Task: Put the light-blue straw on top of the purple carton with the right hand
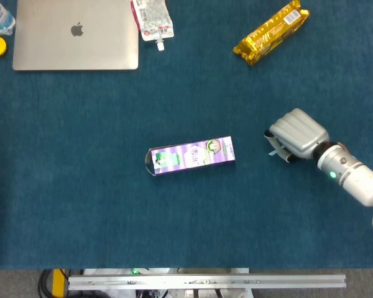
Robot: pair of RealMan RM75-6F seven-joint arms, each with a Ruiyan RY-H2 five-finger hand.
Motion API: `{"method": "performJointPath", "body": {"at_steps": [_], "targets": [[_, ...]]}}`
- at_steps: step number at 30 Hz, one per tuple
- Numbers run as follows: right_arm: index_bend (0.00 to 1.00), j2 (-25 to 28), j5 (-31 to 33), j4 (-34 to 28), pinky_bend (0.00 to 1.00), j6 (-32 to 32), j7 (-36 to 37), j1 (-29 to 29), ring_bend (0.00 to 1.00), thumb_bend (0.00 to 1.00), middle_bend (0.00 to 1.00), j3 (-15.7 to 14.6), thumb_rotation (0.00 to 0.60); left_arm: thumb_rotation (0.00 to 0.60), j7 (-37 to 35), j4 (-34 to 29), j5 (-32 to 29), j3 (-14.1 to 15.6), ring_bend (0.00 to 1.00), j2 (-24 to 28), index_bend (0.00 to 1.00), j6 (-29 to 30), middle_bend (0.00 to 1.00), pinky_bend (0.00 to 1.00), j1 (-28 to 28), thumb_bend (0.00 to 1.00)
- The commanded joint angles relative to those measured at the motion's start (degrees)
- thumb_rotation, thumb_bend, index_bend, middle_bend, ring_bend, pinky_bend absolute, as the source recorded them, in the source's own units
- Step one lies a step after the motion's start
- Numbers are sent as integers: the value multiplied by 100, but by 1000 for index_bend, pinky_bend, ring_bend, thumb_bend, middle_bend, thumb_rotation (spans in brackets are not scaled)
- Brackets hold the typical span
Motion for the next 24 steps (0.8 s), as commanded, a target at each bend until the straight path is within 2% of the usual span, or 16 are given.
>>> {"method": "performJointPath", "body": {"at_steps": [1,6,10,16,24], "targets": [[637,74,-63,-103,1000,42,135,-15,1000,317,1000,1,600,600,23,-14,10,0,149,4,222,4,143,154,-5,258],[637,316,-156,-444,1000,109,631,22,1000,317,1000,172,600,600,95,-78,26,5,148,22,222,-10,143,155,-19,258],[637,470,-98,-692,1000,-6,1360,87,1000,317,1000,393,600,600,166,-167,41,11,148,50,222,5,143,155,-17,258],[637,588,135,-1045,1000,-609,2856,290,1000,316,1000,770,600,600,246,-267,44,26,149,82,222,45,143,155,12,258],[637,297,318,-880,1000,-1454,4342,586,1000,315,1000,1109,600,600,242,-301,64,36,149,103,222,94,143,155,43,258]]}}
